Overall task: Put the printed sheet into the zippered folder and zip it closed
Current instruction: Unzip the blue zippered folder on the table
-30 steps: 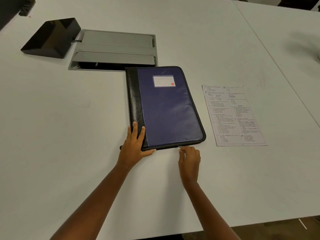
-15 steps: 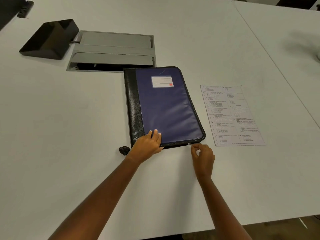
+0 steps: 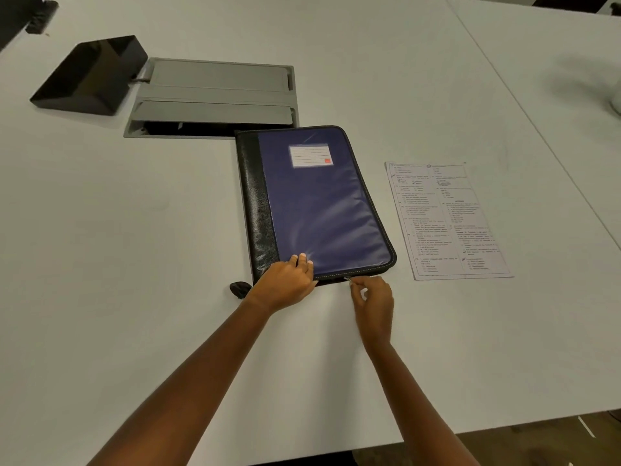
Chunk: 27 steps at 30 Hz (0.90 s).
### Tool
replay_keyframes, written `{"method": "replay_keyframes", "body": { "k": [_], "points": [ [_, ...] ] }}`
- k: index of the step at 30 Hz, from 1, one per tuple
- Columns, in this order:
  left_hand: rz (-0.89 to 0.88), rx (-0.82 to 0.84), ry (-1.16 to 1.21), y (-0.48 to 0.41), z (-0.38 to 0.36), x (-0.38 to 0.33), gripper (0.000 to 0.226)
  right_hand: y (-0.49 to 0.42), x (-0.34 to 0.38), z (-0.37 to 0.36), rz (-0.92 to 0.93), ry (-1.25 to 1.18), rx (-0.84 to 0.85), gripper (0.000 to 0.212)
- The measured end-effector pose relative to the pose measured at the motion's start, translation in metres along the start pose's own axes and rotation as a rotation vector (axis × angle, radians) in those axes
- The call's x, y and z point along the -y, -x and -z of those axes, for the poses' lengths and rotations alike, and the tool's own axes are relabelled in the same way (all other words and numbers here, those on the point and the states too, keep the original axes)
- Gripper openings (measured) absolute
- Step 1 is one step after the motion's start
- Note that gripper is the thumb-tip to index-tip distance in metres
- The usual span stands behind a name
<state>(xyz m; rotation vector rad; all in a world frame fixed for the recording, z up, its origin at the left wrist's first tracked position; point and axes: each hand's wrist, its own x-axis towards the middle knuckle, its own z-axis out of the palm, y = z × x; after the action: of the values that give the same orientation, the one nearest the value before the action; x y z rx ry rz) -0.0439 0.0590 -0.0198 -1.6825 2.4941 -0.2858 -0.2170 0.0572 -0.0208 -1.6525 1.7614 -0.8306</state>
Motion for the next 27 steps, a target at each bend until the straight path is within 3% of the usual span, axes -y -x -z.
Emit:
{"method": "replay_keyframes", "body": {
  "k": [5,13,20,23,27],
  "points": [
    [-0.028,-0.006,0.021,0.001,-0.001,0.001,0.041,0.013,0.010,-0.017,0.024,-0.008,0.056,0.011],
    [0.094,0.225,0.227,0.003,0.014,-0.005,0.055,0.027,0.022,-0.033,0.037,0.028,0.161,0.017],
    [0.281,-0.003,0.579,0.033,-0.002,0.007,0.050,0.029,0.019,-0.033,-0.018,0.056,0.121,0.018],
    [0.451,-0.010,0.669,0.050,-0.003,0.014,0.065,0.031,0.021,-0.034,-0.039,0.049,0.118,0.018],
    [0.684,-0.023,0.844,0.067,-0.001,0.021,0.058,0.035,0.022,-0.038,-0.008,0.047,0.108,0.022]
  ]
}}
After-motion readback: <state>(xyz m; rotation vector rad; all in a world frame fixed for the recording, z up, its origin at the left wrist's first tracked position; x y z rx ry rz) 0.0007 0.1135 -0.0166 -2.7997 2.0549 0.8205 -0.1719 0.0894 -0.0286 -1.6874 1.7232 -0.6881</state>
